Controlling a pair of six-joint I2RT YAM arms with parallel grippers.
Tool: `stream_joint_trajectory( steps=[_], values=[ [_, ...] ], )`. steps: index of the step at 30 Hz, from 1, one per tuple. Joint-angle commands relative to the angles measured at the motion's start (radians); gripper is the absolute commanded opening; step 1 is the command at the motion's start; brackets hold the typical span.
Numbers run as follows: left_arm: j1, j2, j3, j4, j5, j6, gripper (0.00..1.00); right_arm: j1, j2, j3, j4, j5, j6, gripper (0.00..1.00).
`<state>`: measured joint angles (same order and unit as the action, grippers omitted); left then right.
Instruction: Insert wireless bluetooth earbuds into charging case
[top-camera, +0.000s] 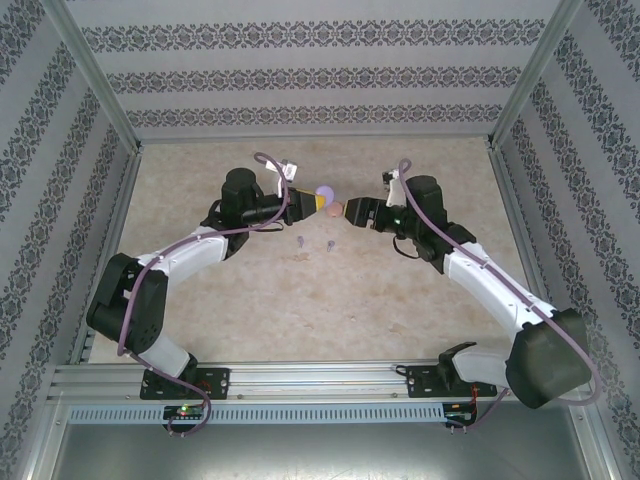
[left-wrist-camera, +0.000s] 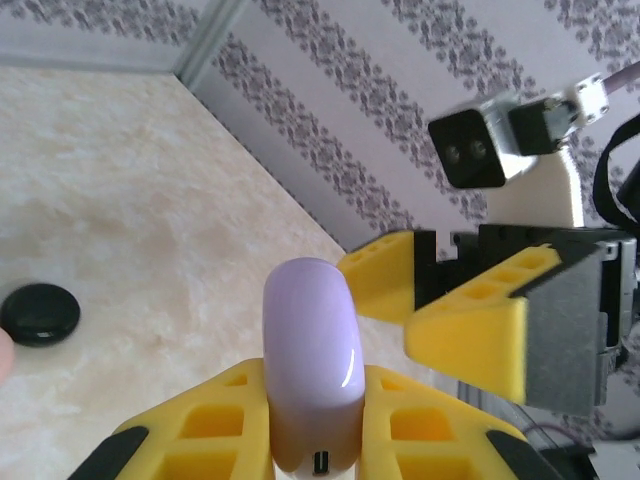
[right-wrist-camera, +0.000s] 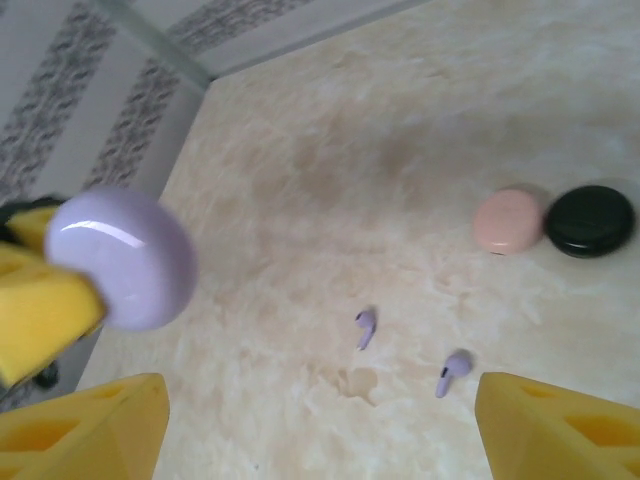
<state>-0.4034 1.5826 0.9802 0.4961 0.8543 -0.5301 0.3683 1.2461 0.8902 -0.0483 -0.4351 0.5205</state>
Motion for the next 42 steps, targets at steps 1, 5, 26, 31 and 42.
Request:
stream_joint_trajectory(
  steps=[1, 5, 26, 31, 42],
  values=[
    [0.009, -0.011, 0.052, -0.138, 0.118, 0.081, 0.00, -0.004, -0.023, -0.010, 0.099, -0.143, -0.139, 0.79],
    [0.009, -0.012, 0.075, -0.181, 0.138, 0.104, 0.00, 0.011, 0.003, 0.017, 0.107, -0.179, -0.139, 0.77],
    [0.009, -0.044, 0.095, -0.206, 0.170, 0.118, 0.00, -0.009, 0.131, 0.020, 0.188, -0.121, -0.097, 0.65],
    [0.009, -0.065, 0.088, -0.198, 0.172, 0.114, 0.00, -0.053, 0.126, -0.037, 0.213, -0.121, -0.070, 0.64],
    [0.009, -0.049, 0.095, -0.178, 0.170, 0.105, 0.00, -0.045, -0.021, -0.050, 0.203, -0.177, -0.009, 0.64]
  ],
)
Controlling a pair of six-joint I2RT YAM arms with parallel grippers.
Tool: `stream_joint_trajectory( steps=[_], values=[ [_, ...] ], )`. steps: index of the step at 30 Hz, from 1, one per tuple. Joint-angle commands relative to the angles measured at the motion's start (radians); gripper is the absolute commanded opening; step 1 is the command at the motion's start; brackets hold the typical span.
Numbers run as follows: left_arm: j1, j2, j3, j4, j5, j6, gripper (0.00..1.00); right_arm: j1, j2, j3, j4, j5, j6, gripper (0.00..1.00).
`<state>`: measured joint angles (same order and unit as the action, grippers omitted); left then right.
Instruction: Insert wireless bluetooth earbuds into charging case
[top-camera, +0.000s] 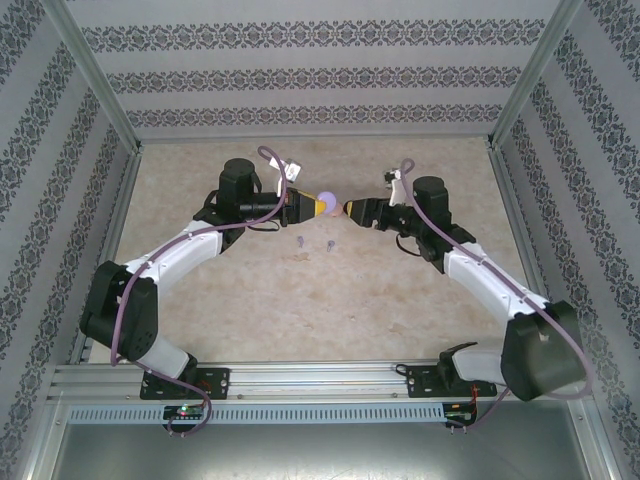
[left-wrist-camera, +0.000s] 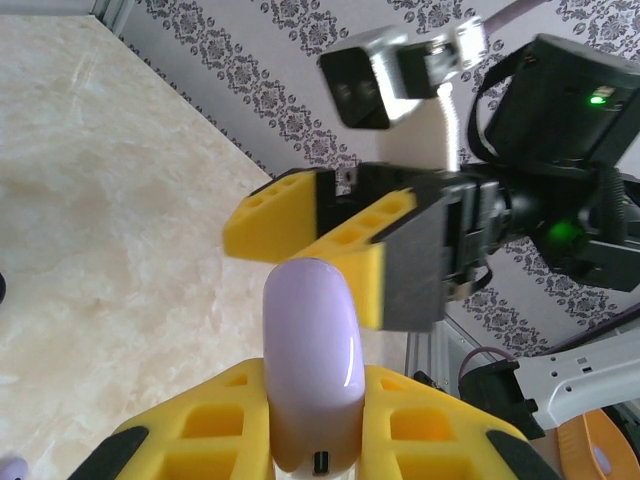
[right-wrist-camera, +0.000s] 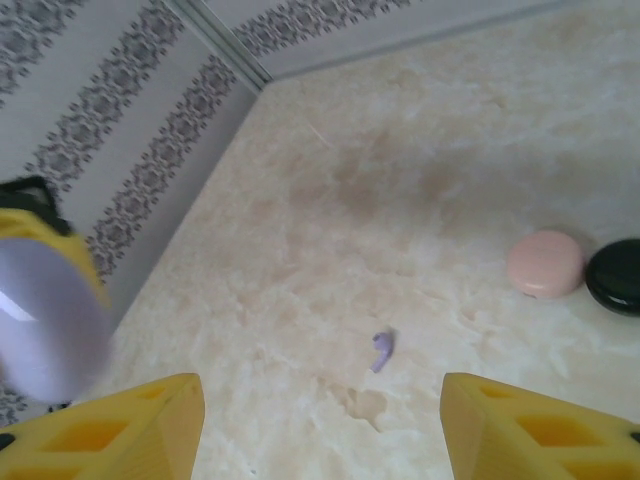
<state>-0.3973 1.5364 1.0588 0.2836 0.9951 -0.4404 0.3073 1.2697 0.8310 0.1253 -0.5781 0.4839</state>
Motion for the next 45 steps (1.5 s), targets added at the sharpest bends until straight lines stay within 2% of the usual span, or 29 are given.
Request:
stream_joint_trajectory(
  steps=[1, 14, 31, 35, 45],
  values=[
    [0.003, -0.002, 0.015, 0.037, 0.030, 0.015, 0.00, 0.022, -0.050, 0.020, 0.030, -0.033, 0.030, 0.65],
    [0.003, 0.014, 0.027, 0.045, 0.030, 0.003, 0.00, 0.125, 0.067, 0.149, 0.032, -0.009, 0.024, 0.67],
    [0.003, -0.048, 0.018, 0.088, 0.057, -0.029, 0.00, 0.046, 0.161, 0.038, 0.118, 0.015, 0.057, 0.60],
    [0.002, -0.051, 0.015, 0.086, 0.056, -0.028, 0.00, 0.038, 0.140, 0.023, 0.109, 0.007, 0.056, 0.60],
    [0.003, -0.044, 0.015, 0.091, 0.071, -0.026, 0.00, 0.024, -0.050, -0.030, 0.101, -0.060, 0.061, 0.60]
  ],
)
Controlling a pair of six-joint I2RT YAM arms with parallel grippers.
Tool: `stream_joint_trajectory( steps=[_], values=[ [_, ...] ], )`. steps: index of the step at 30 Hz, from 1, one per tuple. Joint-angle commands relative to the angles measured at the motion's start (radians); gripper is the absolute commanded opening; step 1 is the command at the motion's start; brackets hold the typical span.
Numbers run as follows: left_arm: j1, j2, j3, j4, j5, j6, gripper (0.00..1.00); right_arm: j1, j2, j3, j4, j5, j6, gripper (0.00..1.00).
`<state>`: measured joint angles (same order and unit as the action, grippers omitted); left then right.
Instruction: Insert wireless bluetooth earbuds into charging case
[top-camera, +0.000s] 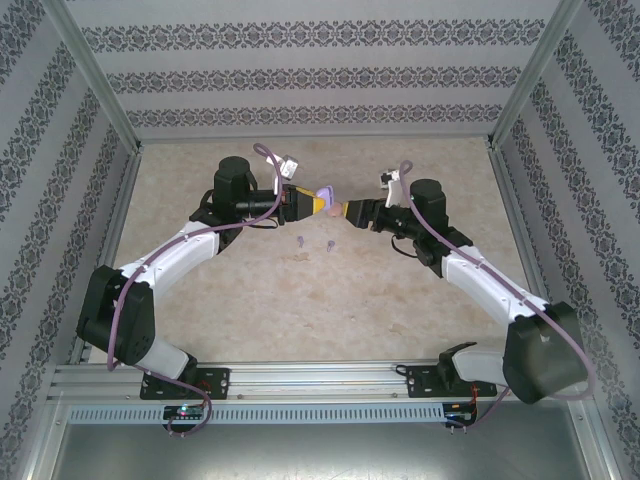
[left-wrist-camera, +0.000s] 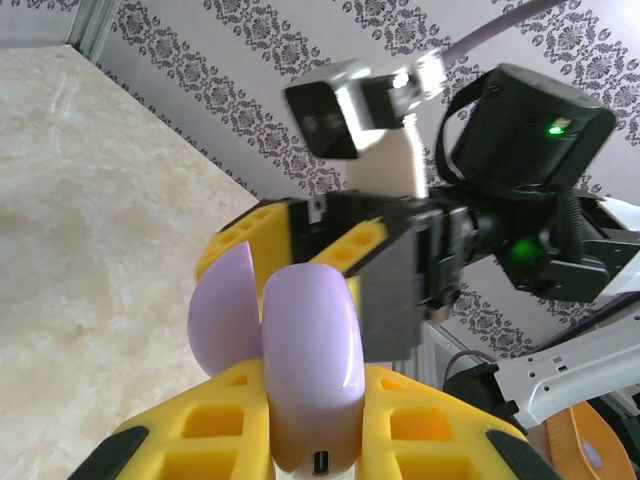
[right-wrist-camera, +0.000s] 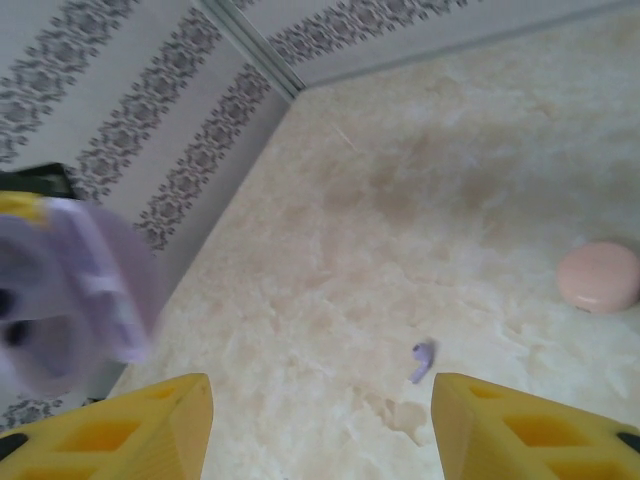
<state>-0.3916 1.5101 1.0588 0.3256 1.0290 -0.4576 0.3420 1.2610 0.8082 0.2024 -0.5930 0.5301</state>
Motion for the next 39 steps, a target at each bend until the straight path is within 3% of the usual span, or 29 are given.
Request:
stream_joint_trajectory(
  steps=[1, 9, 39],
  values=[
    [-0.003, -0.018, 0.015, 0.051, 0.040, -0.010, 0.00, -0.009, -0.047, -0.002, 0.031, -0.059, 0.018, 0.60],
    [-0.003, -0.011, 0.021, 0.064, 0.058, -0.021, 0.00, 0.006, -0.017, 0.067, 0.048, -0.143, 0.024, 0.53],
    [-0.003, -0.018, 0.031, 0.070, 0.077, -0.029, 0.00, 0.054, 0.090, 0.117, 0.071, -0.121, 0.029, 0.35]
  ],
)
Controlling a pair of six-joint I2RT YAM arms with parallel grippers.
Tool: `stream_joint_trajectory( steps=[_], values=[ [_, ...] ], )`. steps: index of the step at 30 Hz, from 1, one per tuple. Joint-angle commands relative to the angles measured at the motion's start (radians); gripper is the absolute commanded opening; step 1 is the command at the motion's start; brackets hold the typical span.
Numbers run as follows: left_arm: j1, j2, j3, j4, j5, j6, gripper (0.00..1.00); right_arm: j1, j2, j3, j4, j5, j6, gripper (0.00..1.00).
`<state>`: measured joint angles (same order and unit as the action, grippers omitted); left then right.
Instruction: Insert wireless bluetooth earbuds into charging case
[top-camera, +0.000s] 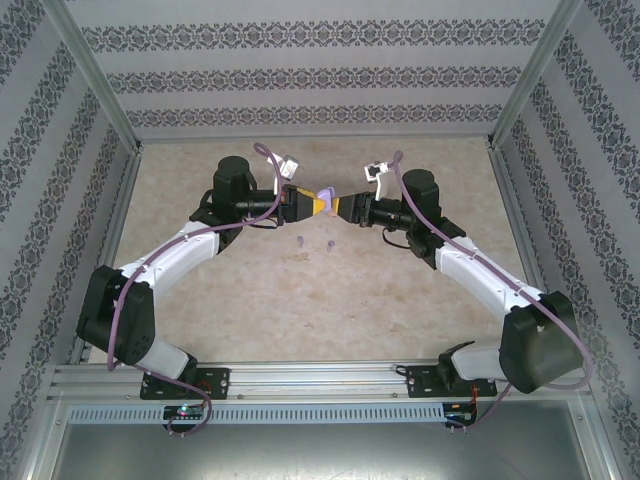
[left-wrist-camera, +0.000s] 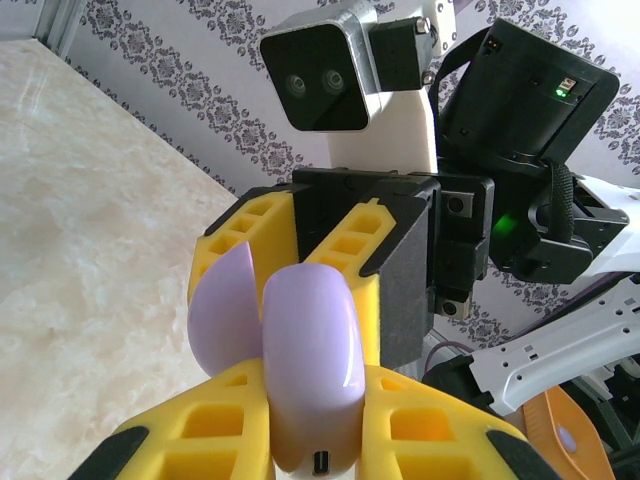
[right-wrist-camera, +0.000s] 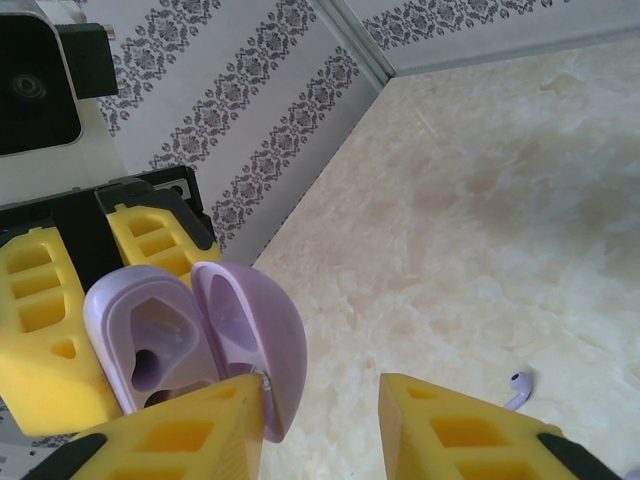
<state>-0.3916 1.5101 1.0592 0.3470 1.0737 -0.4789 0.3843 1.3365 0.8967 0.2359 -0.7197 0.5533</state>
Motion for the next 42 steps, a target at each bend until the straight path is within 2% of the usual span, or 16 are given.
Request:
stream_joint_trajectory(
  steps=[1, 10, 13, 18, 20, 26, 30, 36, 42],
  values=[
    [-0.003, -0.015, 0.029, 0.049, 0.034, -0.007, 0.00, 0.012, 0.018, 0.030, 0.040, 0.005, 0.008, 0.34],
    [-0.005, -0.012, 0.016, 0.054, 0.032, -0.012, 0.00, 0.025, 0.034, 0.063, 0.038, 0.003, 0.010, 0.27],
    [-0.006, -0.011, 0.016, 0.054, 0.032, -0.013, 0.00, 0.029, 0.041, 0.070, 0.039, 0.006, 0.010, 0.20],
    [-0.006, -0.006, 0.019, 0.046, 0.030, -0.010, 0.00, 0.034, 0.043, 0.083, 0.028, 0.014, 0.004, 0.01],
    [-0.006, -0.005, 0.019, 0.030, 0.018, -0.005, 0.01, 0.034, 0.039, 0.086, 0.017, 0.020, 0.000, 0.00],
    [-0.006, -0.009, 0.040, -0.075, -0.082, 0.058, 0.38, 0.034, 0.026, 0.091, -0.065, 0.064, -0.038, 0.00],
    [-0.002, -0.012, 0.095, -0.212, -0.119, 0.154, 0.56, 0.021, 0.009, 0.081, -0.139, 0.094, -0.087, 0.00],
    [0.012, -0.030, 0.179, -0.416, -0.154, 0.304, 0.70, -0.006, -0.032, 0.065, -0.282, 0.130, -0.207, 0.00],
    [0.013, 0.033, 0.338, -0.708, -0.130, 0.494, 0.73, -0.010, -0.046, 0.087, -0.479, 0.219, -0.417, 0.00]
  ],
)
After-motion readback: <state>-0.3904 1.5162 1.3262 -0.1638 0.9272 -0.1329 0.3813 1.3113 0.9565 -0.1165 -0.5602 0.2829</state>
